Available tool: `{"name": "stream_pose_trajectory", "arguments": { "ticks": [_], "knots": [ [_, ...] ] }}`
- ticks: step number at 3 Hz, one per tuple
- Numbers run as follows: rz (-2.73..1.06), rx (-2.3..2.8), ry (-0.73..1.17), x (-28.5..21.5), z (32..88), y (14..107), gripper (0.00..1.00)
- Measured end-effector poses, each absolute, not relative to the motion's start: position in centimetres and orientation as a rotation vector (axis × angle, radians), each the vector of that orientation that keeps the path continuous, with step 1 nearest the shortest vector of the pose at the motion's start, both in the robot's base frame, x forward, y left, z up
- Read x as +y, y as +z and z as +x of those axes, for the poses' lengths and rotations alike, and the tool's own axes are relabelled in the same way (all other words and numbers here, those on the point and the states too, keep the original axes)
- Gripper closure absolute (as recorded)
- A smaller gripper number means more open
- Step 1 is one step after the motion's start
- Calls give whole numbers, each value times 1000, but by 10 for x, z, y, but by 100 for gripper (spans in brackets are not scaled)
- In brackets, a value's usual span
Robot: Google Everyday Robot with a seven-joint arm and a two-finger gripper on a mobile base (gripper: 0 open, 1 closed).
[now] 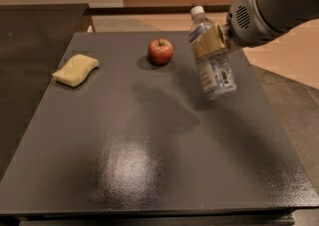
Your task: Place blue plastic bottle upright
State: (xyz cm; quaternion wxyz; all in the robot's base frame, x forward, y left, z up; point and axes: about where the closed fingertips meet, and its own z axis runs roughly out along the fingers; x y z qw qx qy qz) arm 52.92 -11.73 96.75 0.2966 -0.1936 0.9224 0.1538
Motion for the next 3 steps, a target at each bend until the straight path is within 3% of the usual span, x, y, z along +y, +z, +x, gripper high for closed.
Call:
{"name": "stream_pose_trajectory", "arguments": {
  "ticks": [3],
  "knots": [
    [-740, 2173, 533, -109, 527, 1001, 100]
  ]
}}
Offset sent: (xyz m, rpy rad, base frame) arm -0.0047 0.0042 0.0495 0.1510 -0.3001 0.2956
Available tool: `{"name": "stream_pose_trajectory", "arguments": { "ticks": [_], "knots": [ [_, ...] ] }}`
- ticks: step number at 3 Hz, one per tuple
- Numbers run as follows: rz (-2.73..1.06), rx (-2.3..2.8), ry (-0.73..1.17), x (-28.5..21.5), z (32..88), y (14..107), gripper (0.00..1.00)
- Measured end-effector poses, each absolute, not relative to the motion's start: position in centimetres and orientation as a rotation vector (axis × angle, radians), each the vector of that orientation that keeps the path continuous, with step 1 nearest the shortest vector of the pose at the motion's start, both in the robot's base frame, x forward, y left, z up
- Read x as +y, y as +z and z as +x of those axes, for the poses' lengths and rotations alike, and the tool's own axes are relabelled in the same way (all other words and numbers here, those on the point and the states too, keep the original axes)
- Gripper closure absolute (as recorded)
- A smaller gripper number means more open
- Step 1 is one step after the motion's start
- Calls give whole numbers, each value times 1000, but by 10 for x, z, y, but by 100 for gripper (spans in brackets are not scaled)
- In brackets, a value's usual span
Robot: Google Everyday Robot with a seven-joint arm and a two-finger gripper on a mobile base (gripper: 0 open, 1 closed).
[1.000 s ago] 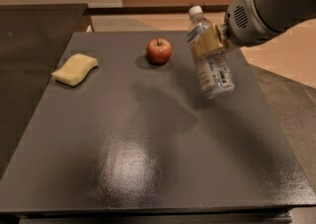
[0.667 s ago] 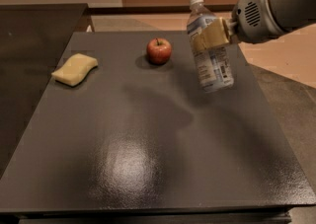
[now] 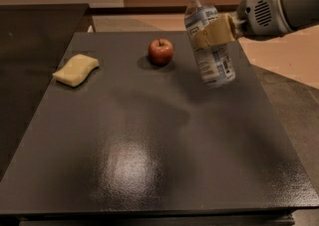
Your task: Place blue plastic bottle upright
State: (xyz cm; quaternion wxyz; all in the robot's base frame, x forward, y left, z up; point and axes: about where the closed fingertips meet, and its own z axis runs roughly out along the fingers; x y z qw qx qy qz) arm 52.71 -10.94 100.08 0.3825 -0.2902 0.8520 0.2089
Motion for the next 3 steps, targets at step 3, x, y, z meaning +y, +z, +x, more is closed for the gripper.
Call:
{"name": "stream_pose_trajectory", "arguments": {
  "ticks": [3],
  "knots": [
    [-763, 2010, 620, -116, 521, 995, 100]
  ]
}}
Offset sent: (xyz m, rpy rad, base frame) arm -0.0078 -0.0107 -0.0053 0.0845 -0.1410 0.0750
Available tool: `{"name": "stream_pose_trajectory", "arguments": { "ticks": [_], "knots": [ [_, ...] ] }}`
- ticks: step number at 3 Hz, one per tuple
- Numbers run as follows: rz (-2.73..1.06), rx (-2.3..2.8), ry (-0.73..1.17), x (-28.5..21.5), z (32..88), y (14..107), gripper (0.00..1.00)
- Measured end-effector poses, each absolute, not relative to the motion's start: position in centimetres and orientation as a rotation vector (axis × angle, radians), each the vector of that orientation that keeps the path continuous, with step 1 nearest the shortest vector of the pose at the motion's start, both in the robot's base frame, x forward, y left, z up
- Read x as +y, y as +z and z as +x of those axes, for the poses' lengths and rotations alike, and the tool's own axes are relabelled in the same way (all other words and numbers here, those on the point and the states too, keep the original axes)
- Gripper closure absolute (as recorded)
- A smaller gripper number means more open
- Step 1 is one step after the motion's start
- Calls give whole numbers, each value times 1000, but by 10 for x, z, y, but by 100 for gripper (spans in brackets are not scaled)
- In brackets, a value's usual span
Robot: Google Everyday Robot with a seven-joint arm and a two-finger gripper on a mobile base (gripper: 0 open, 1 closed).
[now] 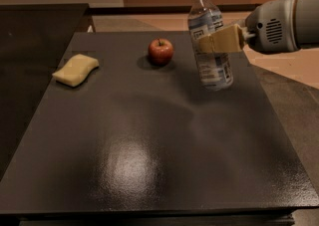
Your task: Place blue plastic bottle upright
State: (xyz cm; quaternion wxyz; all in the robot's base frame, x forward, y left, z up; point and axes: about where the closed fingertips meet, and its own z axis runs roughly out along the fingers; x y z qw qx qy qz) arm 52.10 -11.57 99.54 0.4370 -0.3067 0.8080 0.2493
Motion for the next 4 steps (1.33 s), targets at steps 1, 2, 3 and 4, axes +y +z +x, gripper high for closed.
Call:
{"name": "stream_pose_trajectory", "arguments": {
  "ticks": [1, 2, 3, 4],
  "knots": [
    [-789, 1902, 687, -118, 516, 993, 100],
    [-844, 1786, 724, -120, 509, 988, 100],
    [-922, 1680, 682, -121, 499, 982, 100],
    [-979, 1604, 632, -123, 491, 978, 100]
  ]
}}
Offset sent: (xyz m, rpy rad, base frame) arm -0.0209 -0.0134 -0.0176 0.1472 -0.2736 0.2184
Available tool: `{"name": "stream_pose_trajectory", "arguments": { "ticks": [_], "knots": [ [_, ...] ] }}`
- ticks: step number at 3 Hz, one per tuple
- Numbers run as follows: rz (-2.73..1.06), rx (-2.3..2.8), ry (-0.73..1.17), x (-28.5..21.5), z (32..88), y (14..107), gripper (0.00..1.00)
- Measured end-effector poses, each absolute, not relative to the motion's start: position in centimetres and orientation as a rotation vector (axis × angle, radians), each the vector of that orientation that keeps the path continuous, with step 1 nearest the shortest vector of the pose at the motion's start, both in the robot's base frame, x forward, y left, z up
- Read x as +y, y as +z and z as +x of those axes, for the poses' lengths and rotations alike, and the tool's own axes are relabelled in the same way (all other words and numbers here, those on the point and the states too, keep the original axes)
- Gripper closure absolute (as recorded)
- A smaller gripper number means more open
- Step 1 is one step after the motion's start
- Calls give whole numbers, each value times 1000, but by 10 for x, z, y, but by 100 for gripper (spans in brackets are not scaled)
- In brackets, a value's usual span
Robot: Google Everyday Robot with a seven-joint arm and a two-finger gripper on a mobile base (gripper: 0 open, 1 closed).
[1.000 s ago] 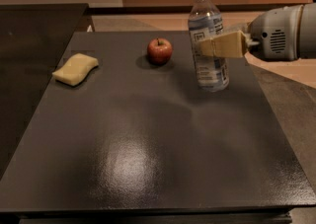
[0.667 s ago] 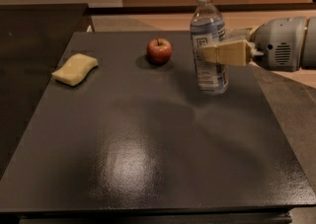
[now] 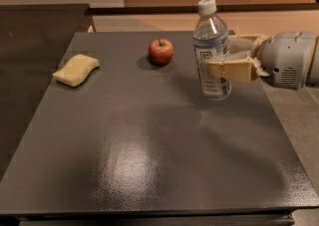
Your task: Place blue plastic bottle upright
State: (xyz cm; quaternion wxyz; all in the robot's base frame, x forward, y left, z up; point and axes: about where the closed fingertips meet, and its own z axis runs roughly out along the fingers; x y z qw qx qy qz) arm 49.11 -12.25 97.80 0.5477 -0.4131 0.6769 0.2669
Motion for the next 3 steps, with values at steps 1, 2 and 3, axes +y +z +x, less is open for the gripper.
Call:
{"name": "stream_pose_trajectory", "arguments": {
  "ticks": [1, 2, 3],
  "knots": [
    [-961, 1548, 622, -127, 486, 969, 100],
    [-894, 1509, 657, -134, 483, 961, 100],
    [-850, 1474, 704, -138, 482, 957, 100]
  ]
}}
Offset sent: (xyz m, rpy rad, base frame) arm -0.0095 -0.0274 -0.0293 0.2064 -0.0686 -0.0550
